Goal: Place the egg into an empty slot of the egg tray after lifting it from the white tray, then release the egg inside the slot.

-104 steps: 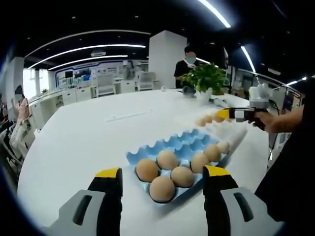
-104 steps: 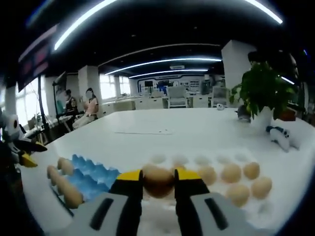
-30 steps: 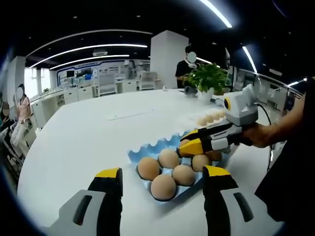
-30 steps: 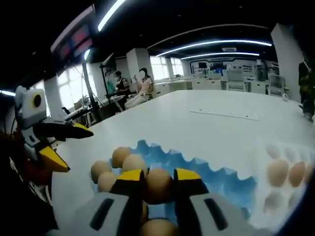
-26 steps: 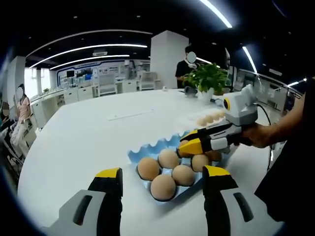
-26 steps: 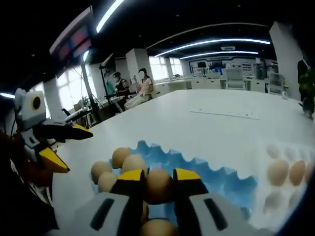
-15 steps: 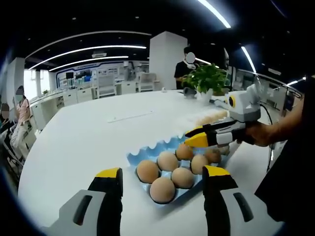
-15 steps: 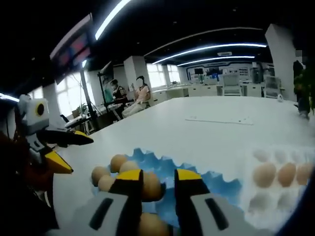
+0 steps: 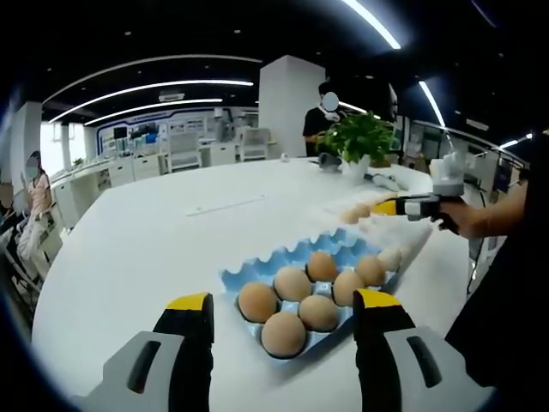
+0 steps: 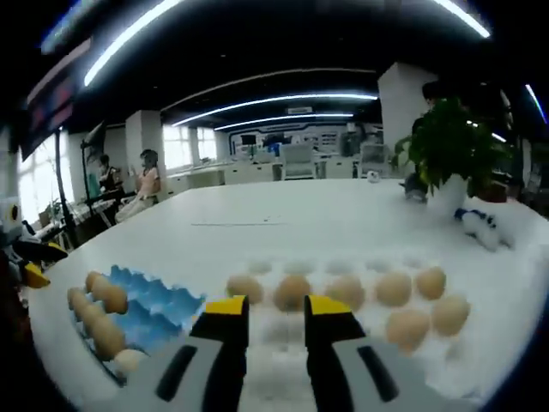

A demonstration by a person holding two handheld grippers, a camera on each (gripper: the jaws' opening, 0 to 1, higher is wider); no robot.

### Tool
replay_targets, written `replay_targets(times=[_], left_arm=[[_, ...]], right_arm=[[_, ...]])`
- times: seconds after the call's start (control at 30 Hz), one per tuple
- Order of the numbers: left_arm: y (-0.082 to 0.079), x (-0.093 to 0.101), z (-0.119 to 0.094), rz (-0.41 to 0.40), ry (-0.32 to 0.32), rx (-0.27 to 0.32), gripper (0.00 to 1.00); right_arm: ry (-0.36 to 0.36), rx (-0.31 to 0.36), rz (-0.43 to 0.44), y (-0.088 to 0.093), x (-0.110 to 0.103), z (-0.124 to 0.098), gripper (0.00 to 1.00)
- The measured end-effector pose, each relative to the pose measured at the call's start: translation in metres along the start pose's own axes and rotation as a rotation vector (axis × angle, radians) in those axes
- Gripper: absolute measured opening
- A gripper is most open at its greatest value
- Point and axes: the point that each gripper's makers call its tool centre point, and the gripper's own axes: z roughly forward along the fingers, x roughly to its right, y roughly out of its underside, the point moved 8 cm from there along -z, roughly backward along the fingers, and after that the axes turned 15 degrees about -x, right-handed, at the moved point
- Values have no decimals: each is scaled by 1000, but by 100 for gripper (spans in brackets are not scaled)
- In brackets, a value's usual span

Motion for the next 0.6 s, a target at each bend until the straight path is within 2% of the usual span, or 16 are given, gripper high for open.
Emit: replay_targets(times=[0.07, 0.1, 0.2, 0.4, 0.53, 0.57, 0.6], left_arm=[[0, 0, 1, 1, 3, -1, 66], [0, 0, 1, 5, 5, -4, 66], [-2, 2, 2, 7, 8, -4, 67], [-2, 2, 2, 5, 5, -7, 67], [-1, 1, 1, 0, -4, -10, 67], [-1, 0, 0, -1, -6, -10, 67], [-1, 0, 0, -5, -6, -12, 66]], right_arm=[[58, 16, 42, 0, 16, -3, 25], [109, 13, 96, 3, 32, -5, 25], [175, 3, 138, 11, 52, -6, 24], [172, -30, 140, 19, 61, 3, 25], [175, -68, 106, 26, 61, 15, 26], [194, -61, 37, 24, 60, 14, 26], [188, -58, 59, 23, 57, 13, 26]])
